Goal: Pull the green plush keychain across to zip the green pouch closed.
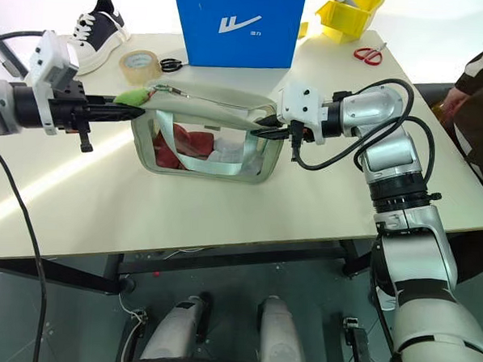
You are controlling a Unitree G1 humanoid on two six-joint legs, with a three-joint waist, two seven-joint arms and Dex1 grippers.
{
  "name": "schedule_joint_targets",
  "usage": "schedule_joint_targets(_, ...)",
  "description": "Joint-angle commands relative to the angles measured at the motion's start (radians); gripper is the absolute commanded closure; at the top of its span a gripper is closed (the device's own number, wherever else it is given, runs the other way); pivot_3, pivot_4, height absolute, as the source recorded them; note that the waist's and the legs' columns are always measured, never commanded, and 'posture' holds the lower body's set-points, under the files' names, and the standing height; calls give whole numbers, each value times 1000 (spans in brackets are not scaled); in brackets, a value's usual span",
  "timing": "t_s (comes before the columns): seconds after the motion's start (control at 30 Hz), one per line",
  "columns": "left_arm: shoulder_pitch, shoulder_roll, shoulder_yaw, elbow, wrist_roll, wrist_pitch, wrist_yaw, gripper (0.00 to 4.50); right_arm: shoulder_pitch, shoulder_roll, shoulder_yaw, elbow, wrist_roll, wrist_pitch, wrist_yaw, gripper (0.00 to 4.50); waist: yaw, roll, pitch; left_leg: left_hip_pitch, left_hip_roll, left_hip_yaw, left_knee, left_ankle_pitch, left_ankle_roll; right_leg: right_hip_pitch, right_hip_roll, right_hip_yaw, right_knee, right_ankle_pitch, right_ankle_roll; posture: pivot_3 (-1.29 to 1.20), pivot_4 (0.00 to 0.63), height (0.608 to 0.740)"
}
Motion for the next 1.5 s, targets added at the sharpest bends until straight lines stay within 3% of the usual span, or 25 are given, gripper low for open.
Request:
schedule_joint_targets(0.03, 70, 43, 33, -78, -9, -23, -42, 4457, -32, -9, -15, -26, 2, -9, 2, 4500, 0, 0, 0, 0, 0, 0, 0, 0, 0, 0, 0, 0, 0, 0, 0, 0, 150, 740)
schedule_joint_targets(0.13, 106, 49, 47, -84, 3, -41, -30, 3337, -30, -10, -16, -31, 4, -4, 5, 4500, 3, 0, 0, 0, 0, 0, 0, 0, 0, 0, 0, 0, 0, 0, 0, 0, 150, 740)
schedule_joint_targets(0.23, 80, 48, 37, -65, 14, -32, -9, 1906, -28, -10, -15, -29, 3, -5, 10, 4500, 9, 0, 0, 0, 0, 0, 0, 0, 0, 0, 0, 0, 0, 0, 0, 0, 150, 740)
schedule_joint_targets(0.37, 47, 34, 37, -43, 15, -40, 0, 1906, -33, -7, -14, -22, 1, -9, 12, 4500, 9, 0, 0, 0, 0, 0, 0, 0, 0, 0, 0, 0, 0, 0, 0, 0, 150, 740)
schedule_joint_targets(0.4, 38, 28, 43, -37, 6, -29, 4, 2572, -35, -5, -13, -21, 1, -9, 12, 4500, 8, 0, 0, 0, 0, 0, 0, 0, 0, 0, 0, 0, 0, 0, 0, 0, 150, 740)
schedule_joint_targets(0.53, 28, 31, 57, -50, -26, -10, -10, 4459, -36, -4, -12, -17, 0, -11, 12, 4500, 5, 0, 0, 0, 0, 0, 0, 0, 0, 0, 0, 0, 0, 0, 0, 0, 150, 740)
schedule_joint_targets(0.83, -73, -4, 18, 29, 21, -84, -7, 4459, -36, -3, -8, -11, -8, -26, 11, 4500, 5, 0, 0, 0, 0, 0, 0, 0, 0, 0, 0, 0, 0, 0, 0, 0, 150, 740)
schedule_joint_targets(1.13, -159, -171, -121, 118, 171, -285, 11, 4459, -38, 9, -10, -8, -14, -33, 2, 4500, 10, 0, 0, 0, 0, 0, 1, 0, 0, 0, 0, 0, 0, 0, 0, 0, 150, 740)
schedule_joint_targets(1.27, -173, -220, -134, 128, 173, -283, -3, 4459, -33, 8, -14, -17, -14, -28, 0, 4500, 11, 0, 0, 0, 0, 0, 1, 0, 0, 0, 0, 0, 1, 0, 0, 0, 150, 740)
schedule_joint_targets(1.37, -183, -216, -116, 130, 160, -255, -15, 3589, -32, 5, -18, -19, -15, -27, -1, 4500, 7, 0, 0, 0, 0, 0, 1, 0, 0, 0, 0, 0, 1, 0, 0, 0, 150, 740)
schedule_joint_targets(1.5, -207, -171, -89, 148, 157, -228, -37, 1599, -33, 4, -19, -17, -16, -27, -4, 4500, 3, 0, 0, 0, 0, 0, 1, 0, 0, 0, 0, 0, 1, 0, 0, 0, 150, 740)
